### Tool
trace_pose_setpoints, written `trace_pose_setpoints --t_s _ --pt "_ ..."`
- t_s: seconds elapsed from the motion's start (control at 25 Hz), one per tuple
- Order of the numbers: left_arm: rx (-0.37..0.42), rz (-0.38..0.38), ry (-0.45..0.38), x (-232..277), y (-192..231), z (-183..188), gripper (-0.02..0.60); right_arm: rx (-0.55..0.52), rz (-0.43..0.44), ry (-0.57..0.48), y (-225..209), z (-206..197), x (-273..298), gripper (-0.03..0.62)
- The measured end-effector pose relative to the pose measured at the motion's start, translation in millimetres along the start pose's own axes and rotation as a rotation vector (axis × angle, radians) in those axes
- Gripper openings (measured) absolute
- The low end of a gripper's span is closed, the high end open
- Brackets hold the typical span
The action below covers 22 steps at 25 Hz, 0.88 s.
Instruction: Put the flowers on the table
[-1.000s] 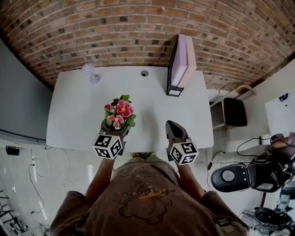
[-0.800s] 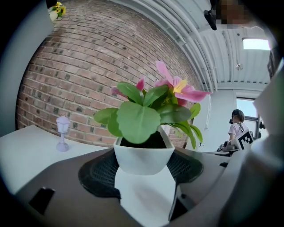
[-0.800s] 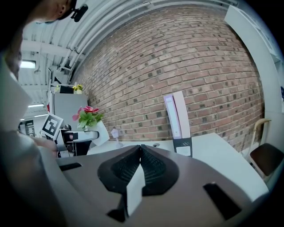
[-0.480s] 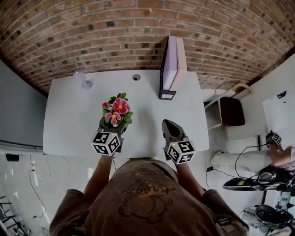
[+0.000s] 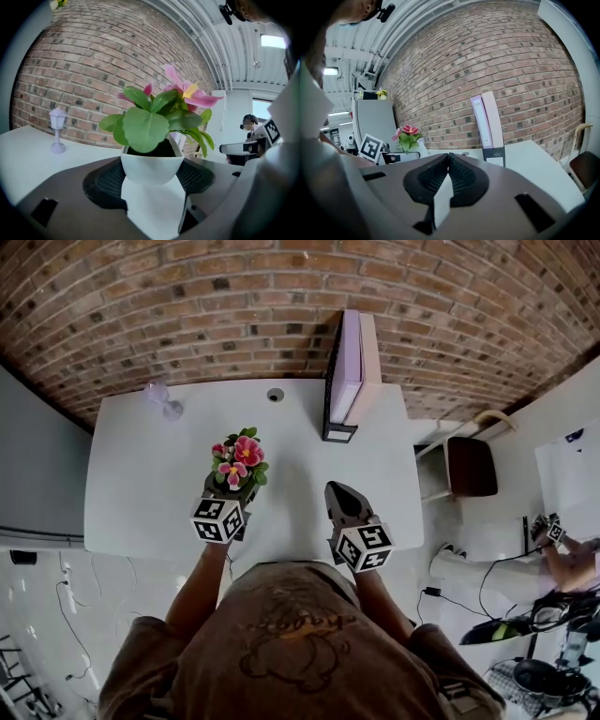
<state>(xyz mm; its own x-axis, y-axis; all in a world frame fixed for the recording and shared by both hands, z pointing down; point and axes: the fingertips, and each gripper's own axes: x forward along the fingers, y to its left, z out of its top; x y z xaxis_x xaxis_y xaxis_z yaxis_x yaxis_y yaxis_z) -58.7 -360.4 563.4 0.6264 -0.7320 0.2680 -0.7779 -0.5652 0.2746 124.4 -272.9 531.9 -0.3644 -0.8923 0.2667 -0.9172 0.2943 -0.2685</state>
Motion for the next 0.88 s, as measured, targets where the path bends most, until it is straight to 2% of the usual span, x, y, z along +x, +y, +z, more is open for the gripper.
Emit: trace_pose_setpoints --t_s 0.28,0.88 --pt "0.010 -0.020 0.077 15.6 8.3 -39.3 0.348 0.003 -0.021 0.019 -3.2 -4.7 0.2 0.005" --pt "0.029 -0.011 0.169 46.2 17.7 -86.3 0.348 0.021 -0.052 0.047 -13.2 -20.9 -7.8 0.005"
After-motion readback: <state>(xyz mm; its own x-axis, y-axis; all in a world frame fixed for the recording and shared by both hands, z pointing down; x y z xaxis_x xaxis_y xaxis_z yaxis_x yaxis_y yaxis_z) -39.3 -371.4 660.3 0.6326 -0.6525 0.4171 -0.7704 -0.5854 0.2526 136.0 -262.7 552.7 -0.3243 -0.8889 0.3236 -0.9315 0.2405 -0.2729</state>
